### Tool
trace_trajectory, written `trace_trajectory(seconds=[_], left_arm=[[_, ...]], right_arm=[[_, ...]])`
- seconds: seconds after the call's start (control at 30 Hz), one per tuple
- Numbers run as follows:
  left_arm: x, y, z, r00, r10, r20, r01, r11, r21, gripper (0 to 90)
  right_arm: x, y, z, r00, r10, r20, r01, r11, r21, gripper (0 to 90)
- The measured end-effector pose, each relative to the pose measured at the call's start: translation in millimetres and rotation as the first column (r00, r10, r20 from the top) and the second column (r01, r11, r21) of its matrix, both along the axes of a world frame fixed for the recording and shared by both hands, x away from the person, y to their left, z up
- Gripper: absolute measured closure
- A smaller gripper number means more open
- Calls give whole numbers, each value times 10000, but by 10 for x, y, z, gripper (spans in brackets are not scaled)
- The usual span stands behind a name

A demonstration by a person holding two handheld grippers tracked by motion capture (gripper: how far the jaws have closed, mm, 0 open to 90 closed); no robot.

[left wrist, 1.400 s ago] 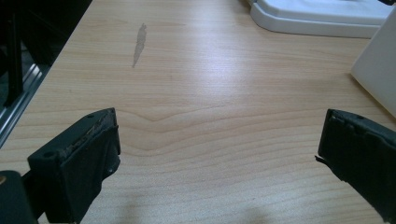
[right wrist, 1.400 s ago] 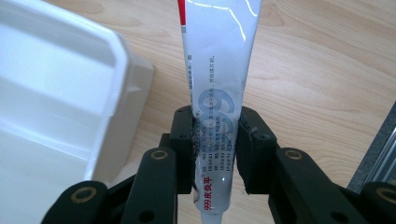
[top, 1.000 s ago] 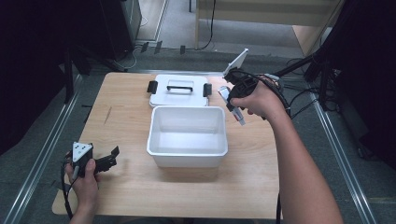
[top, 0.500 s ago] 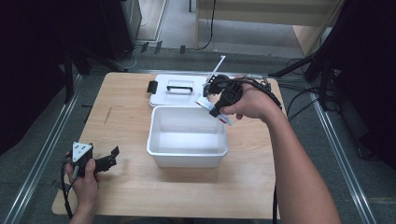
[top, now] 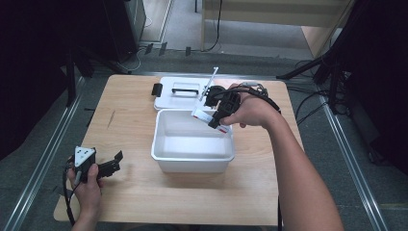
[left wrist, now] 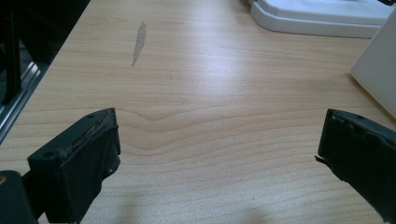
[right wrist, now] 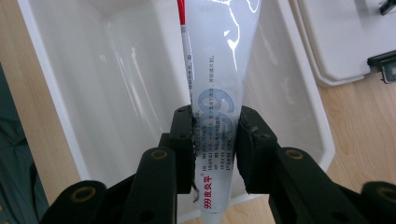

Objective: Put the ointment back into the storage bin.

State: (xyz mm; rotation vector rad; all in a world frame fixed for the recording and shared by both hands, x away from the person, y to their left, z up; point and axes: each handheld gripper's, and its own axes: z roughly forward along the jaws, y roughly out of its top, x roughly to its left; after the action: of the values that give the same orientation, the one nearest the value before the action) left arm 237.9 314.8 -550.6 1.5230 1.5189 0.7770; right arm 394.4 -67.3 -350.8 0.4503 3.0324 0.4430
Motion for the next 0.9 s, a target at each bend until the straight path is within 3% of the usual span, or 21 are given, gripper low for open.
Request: trace_trajectory(seconds=[0.7, 0.9], left_arm=[[1, -4, -1, 10000, 0, 5, 0, 10000, -10, 0], [1, -4, -1, 10000, -17, -6, 17, 10000, 10, 0]], right_arm=[[36, 80, -479, 9978, 407, -514, -421, 9988, -261, 709], [17, 140, -649, 9967, 553, -588, -589, 9964, -609, 709]])
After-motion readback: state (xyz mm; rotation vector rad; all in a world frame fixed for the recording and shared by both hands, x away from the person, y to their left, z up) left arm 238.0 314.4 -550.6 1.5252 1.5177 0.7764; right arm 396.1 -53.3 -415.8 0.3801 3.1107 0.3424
